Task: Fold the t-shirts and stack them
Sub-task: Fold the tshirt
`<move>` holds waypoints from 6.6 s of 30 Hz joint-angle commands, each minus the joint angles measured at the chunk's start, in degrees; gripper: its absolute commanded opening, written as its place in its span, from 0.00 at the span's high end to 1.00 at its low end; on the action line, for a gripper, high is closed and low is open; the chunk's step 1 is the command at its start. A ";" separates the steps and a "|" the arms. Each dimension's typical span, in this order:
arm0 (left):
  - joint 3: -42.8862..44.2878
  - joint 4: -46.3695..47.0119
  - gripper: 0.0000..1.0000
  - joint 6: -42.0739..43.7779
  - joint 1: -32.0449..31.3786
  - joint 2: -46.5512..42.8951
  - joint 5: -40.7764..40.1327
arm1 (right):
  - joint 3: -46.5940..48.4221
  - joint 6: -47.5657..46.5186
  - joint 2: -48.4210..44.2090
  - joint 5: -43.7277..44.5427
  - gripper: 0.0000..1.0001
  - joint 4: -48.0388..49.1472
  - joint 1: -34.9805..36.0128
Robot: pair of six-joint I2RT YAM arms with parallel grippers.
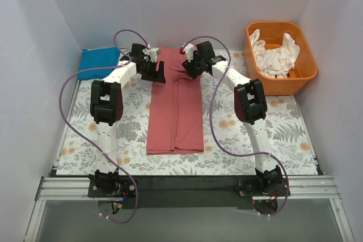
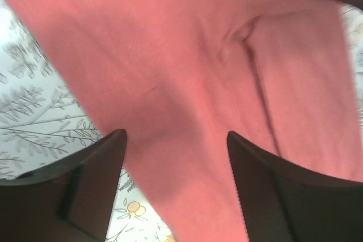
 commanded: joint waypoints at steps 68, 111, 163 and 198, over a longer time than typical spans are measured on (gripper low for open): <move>-85.31 6.36 0.71 56.93 -16.20 -65.45 2.26 | -82.06 -24.31 -53.85 -5.29 0.70 4.98 28.27; -38.30 4.50 1.00 59.40 -1.17 -34.43 8.77 | -46.22 -44.87 -39.01 -16.63 0.99 -2.93 6.31; -48.48 5.12 0.27 60.62 0.59 -39.35 13.16 | -49.80 -37.05 -37.34 -15.76 0.55 -3.89 9.55; -41.91 3.65 1.00 60.80 -0.55 -35.22 7.71 | -47.52 -36.70 -36.80 -10.91 0.99 -0.81 5.25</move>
